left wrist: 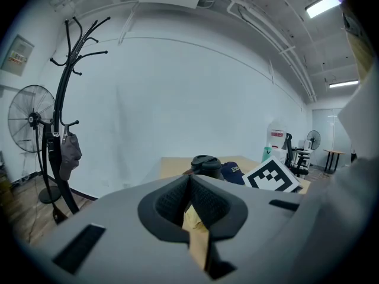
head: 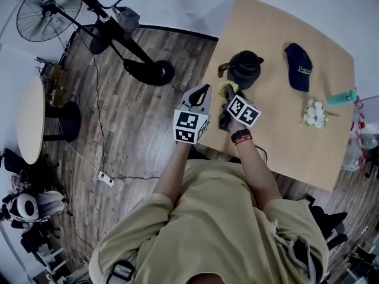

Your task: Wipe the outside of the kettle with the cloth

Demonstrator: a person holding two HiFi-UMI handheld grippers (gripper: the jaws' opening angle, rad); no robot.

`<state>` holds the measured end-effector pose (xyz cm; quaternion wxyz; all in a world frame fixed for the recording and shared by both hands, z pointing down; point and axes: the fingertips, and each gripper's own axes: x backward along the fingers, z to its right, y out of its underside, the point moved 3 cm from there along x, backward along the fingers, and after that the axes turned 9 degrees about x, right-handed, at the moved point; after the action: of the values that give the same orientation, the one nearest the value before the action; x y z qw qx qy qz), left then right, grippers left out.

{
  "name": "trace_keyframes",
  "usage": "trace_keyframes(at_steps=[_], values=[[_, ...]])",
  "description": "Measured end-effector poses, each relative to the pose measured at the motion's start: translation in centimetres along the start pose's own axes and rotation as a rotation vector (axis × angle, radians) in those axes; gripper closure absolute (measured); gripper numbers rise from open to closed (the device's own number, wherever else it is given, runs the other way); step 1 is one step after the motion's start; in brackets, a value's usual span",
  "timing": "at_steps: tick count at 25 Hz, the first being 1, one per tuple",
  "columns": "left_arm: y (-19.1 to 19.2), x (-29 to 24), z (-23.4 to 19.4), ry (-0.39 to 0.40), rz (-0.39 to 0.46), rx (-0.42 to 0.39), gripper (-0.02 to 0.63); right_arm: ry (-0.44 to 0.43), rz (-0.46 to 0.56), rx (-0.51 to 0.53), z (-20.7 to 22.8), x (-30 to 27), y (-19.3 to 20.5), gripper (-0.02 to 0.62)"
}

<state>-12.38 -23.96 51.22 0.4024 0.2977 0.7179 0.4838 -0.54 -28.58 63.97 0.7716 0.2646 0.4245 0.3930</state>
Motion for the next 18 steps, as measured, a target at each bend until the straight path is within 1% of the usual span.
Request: trace_keyframes(at_steps=[5,7,9,12,18], values=[[-0.2,0.7,-1.4,-0.007,0.004,0.010,0.583,0.008,0.036,-0.236,0.5,-1.5,0.5,0.472],[-0.3,1.0,-1.8,-0.013,0.009,0.012,0.583,0.008,0.062,-0.312,0.9,-1.7,0.5,0.472],[-0.5,1.1,-2.1,-0.017,0.010,0.015,0.583,0.005,0.082,-0.366,1.0,-2.0,0.4,0.472],[-0.3,0.9,-2.1,-0.014,-0.001,0.013,0.583,0.005,0.090,-0.396,1.2,-2.3,0.5,0.472],[-0.3,0.6,-1.8,-0.006,-0.012,0.004,0.583,-0.015,0.080,-0.402,1.4,-2.2,0.3,0.472]])
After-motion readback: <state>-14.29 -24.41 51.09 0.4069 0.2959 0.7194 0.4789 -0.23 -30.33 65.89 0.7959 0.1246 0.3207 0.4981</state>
